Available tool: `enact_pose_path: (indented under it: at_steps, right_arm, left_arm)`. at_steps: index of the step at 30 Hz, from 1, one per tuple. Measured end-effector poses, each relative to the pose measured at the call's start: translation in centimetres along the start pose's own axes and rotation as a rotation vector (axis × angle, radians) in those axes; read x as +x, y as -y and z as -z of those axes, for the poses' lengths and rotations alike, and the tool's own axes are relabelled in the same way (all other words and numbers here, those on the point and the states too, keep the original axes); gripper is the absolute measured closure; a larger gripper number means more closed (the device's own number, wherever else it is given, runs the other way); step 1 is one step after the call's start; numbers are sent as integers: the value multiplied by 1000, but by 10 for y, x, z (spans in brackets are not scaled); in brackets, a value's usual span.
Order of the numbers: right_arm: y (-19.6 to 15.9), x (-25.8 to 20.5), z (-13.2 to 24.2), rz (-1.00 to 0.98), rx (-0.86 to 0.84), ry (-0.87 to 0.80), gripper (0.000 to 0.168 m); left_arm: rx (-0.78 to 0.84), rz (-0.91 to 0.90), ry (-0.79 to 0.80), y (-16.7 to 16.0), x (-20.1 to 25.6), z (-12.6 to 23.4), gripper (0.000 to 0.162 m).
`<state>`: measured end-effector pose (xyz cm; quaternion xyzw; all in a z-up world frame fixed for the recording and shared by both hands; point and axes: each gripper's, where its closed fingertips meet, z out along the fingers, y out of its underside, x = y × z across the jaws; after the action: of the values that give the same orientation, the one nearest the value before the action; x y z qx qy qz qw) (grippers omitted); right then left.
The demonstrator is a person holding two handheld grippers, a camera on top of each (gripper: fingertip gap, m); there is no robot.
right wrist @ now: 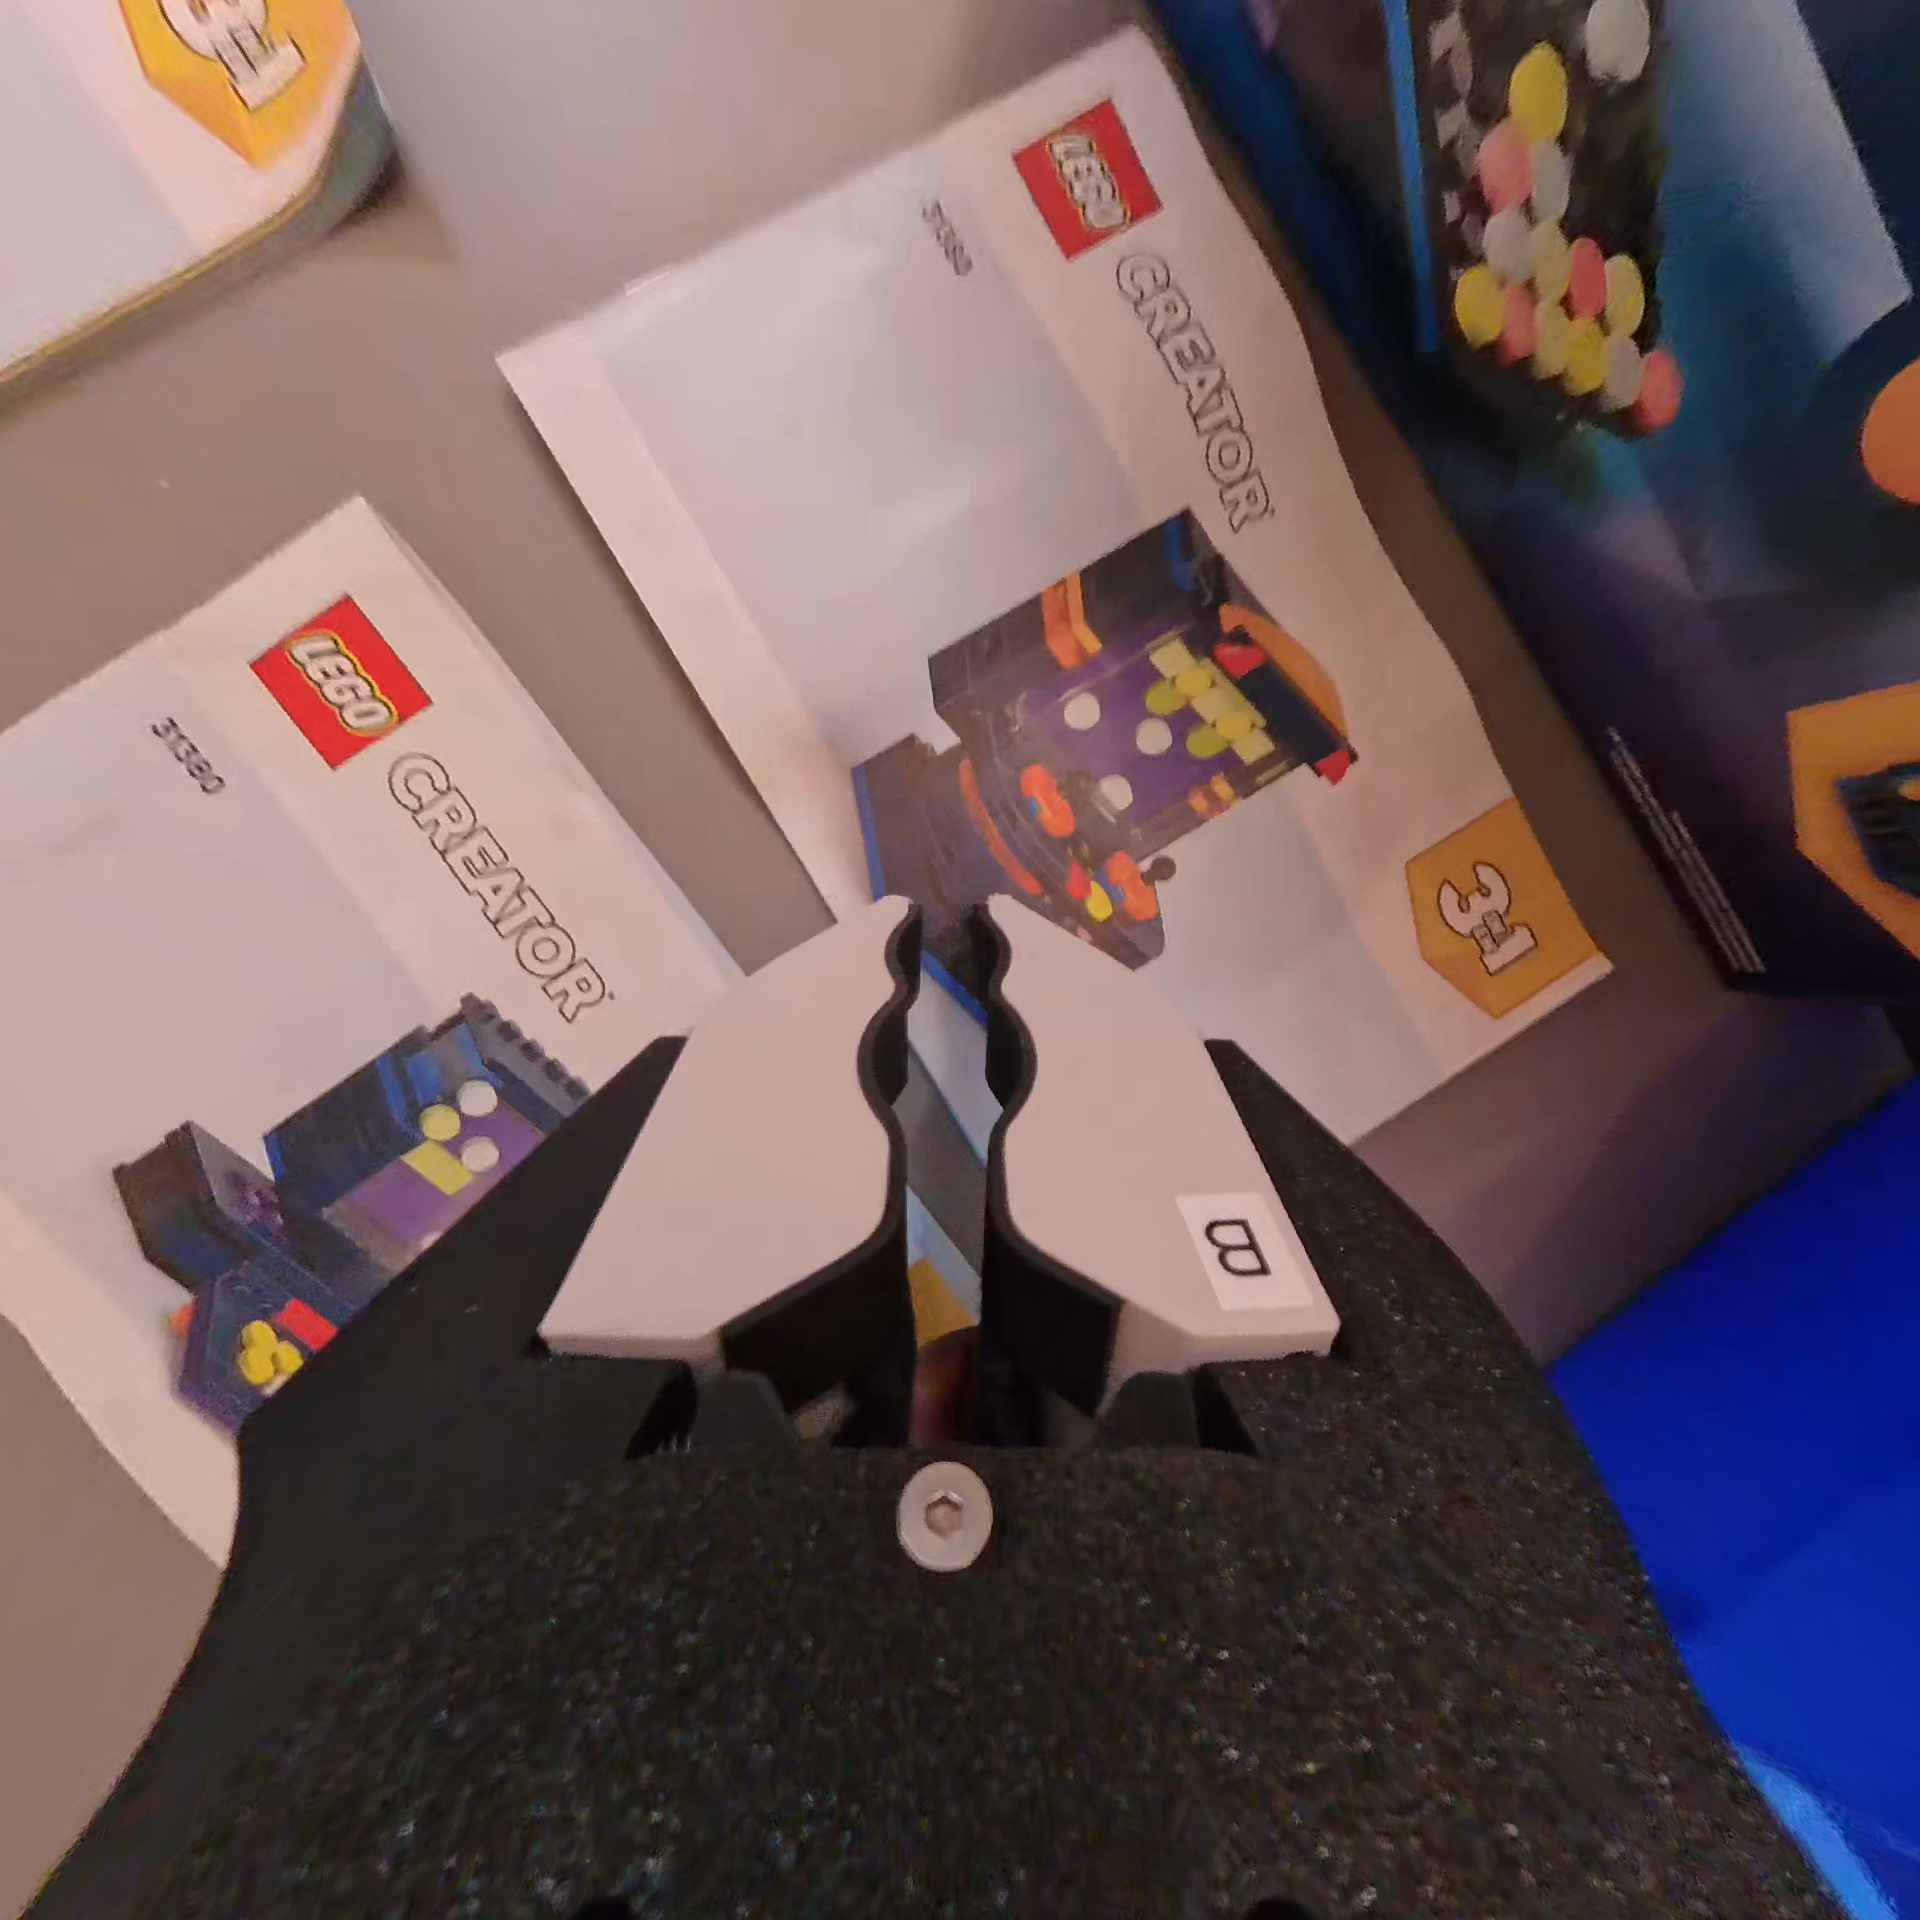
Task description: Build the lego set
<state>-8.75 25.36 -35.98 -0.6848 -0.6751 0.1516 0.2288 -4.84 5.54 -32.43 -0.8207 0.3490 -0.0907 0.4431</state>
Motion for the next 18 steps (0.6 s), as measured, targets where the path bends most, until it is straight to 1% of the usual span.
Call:
enact_pose_path:
  at_steps: [2, 4, 9, 11, 13, 14, 16, 17, 18]
  right_arm:
    - [1, -5, 8, 21, 18, -4, 160]
    - [1, -20, 20, 29, 38, 40, 162]
    - [-18, -61, 43, 91, 6, 123, 161]
    - [-29, -74, 41, 105, -18, 147, 159]
    - [-40, -77, 33, 125, -53, 132, 157]
    - [-35, -77, 34, 131, -11, 128, 157]
    - [-30, -79, 42, 127, 28, 141, 152]
    - [-26, -80, 46, 134, 59, 150, 149]
    - [-25, -82, 50, 148, 79, 164, 141]
  left_arm:
    - [1, 2, 1, 0, 0, 0, 161]
    - [4, 3, 6, 0, -1, 0, 161]
    - [8, 21, 12, -1, -4, 1, 160]
    - [5, 31, 11, -2, -4, 0, 160]
    - [4, 39, 8, -3, -5, -1, 160]
    - [-1, 40, 10, -4, -6, -1, 160]
    - [-9, 50, 59, -6, -15, 1, 158]
    - [-6, 74, 114, -4, -24, 2, 156]
    - [3, 117, 174, -4, -35, 6, 149]
